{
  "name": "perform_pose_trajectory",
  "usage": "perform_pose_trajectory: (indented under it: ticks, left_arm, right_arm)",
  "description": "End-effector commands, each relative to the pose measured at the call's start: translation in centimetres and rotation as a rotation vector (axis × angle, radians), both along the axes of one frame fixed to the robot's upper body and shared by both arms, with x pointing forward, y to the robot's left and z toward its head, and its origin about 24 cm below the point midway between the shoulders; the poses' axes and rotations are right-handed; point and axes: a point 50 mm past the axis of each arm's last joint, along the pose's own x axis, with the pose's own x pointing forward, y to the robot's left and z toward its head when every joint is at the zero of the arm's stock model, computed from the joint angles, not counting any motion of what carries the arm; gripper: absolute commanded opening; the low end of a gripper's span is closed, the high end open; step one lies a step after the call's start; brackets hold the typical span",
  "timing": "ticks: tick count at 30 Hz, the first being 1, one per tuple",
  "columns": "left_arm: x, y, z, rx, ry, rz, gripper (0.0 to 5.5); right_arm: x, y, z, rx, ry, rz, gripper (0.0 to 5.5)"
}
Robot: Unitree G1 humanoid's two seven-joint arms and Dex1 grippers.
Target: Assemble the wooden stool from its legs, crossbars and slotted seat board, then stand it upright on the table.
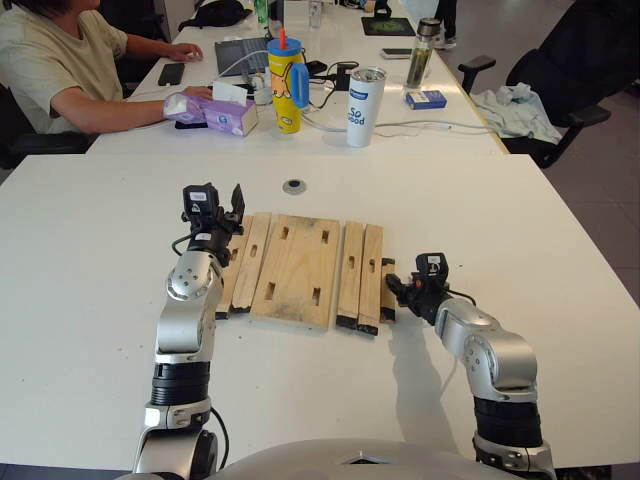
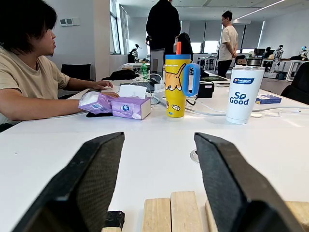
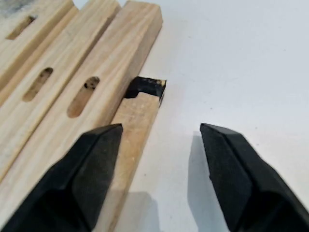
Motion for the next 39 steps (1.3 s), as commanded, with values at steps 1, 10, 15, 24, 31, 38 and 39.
perform_pose_trajectory:
  ticks: [1,10,15,24,31,38,39]
  left_arm:
    - [-0.1,0.1,-0.3,-0.001,0.007,0.010,2.69]
    - [-0.2,0.2,-0.3,-0.006,0.006,0.018,2.69]
    - [-0.2,0.1,-0.3,-0.008,0.005,0.016,2.69]
    - [0.0,-0.1,-0.2,-0.010,0.007,0.005,2.69]
    - [0.4,-0.2,0.0,-0.006,0.007,-0.016,2.69]
    - [0.3,0.0,-0.1,-0.005,0.008,-0.011,2.69]
    - [0.3,-0.1,-0.1,-0.005,0.008,-0.010,2.69]
  right_arm:
    - [-0.6,0.0,0.1,-0.004,0.027,0.021,3.01]
    - [-1.4,-0.3,0.1,-0.051,0.058,0.056,3.01]
    - [-1.7,-0.1,-0.4,-0.072,0.096,0.094,3.01]
    - [0.2,-2.1,-1.6,-0.228,0.094,0.073,3.01]
    - [2.6,-2.9,-1.3,-0.216,0.000,0.038,3.01]
    - [2.1,-0.8,0.7,-0.032,-0.088,0.014,3.01]
    - [2.0,-0.5,0.7,-0.016,-0.085,0.017,3.01]
